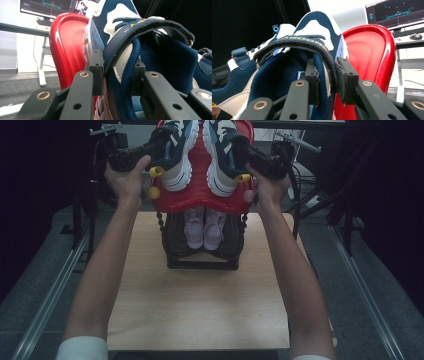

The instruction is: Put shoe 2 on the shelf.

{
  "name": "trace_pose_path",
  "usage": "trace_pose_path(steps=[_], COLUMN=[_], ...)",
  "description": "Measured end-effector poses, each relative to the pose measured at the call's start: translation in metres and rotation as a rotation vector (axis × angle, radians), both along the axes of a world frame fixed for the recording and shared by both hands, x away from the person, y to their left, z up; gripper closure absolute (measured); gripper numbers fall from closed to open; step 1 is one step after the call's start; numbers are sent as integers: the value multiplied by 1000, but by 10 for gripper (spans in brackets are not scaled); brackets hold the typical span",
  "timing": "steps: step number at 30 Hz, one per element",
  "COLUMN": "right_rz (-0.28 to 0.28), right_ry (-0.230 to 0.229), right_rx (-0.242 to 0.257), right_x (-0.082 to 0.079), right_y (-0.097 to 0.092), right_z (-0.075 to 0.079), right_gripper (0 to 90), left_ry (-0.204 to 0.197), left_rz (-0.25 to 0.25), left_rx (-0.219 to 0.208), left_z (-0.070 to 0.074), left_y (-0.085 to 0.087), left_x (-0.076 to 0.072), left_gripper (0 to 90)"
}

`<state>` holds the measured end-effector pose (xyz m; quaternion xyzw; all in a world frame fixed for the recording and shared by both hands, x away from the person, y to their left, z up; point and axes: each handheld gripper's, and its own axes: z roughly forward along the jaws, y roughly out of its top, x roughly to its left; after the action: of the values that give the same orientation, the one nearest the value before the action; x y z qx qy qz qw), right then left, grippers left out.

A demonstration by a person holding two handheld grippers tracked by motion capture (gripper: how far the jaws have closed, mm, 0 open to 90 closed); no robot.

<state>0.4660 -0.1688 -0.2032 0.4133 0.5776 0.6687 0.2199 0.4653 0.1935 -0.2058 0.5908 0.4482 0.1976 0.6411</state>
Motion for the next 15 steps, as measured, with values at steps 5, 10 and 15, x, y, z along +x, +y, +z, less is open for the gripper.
trace_pose_path(steps=[5, 10, 15], right_rz=[-11, -7, -7], right_ry=[-12, -18, -13], right_rx=[-18, -23, -16], right_x=[-2, -2, -2], right_y=[4, 5, 6], right_z=[1, 0, 1], right_gripper=[705, 700, 693], left_ry=[2, 6, 14], left_rz=[0, -2, -3], left_rx=[9, 12, 10], left_z=[-2, -4, -4], left_y=[-4, -6, -8], left_x=[1, 3, 2], left_gripper=[709, 707, 704])
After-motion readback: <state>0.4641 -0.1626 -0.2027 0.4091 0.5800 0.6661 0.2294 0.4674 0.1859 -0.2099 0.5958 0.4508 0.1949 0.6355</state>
